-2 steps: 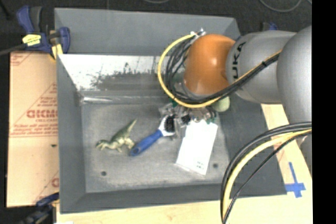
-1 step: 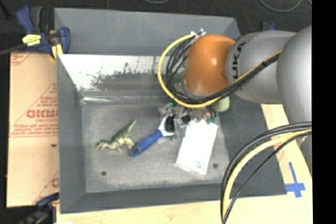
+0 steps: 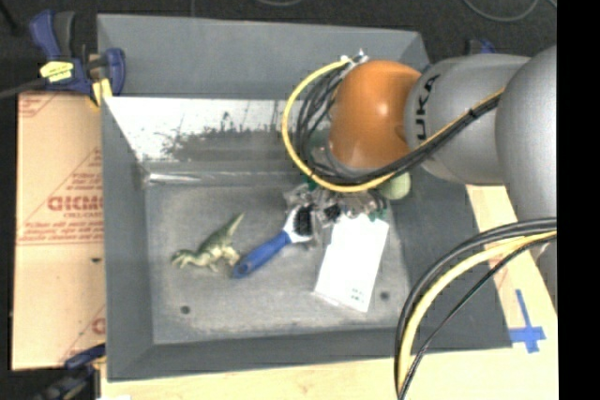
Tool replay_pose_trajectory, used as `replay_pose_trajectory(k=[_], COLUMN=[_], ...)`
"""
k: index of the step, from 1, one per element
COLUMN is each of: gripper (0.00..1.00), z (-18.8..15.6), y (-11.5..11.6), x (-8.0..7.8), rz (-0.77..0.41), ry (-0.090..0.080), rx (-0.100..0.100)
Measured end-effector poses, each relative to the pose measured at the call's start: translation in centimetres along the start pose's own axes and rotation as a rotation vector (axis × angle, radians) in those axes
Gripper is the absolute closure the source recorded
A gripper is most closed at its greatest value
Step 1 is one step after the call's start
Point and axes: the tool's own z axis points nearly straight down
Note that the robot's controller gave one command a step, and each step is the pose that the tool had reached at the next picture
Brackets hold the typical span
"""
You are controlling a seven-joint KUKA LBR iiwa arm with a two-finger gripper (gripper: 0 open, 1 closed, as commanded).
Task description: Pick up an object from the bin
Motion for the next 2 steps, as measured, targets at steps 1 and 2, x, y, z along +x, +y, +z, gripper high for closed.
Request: replay_pose_trajectory(k=[1,2], gripper=[1.0,1.0], z=[-0.8,-2.7], y=[0.0,0.0], x=[0.1,0.2], rz=[0.001,0.001], ry=[0.002,0.004], rx=[-0.001,-0.001])
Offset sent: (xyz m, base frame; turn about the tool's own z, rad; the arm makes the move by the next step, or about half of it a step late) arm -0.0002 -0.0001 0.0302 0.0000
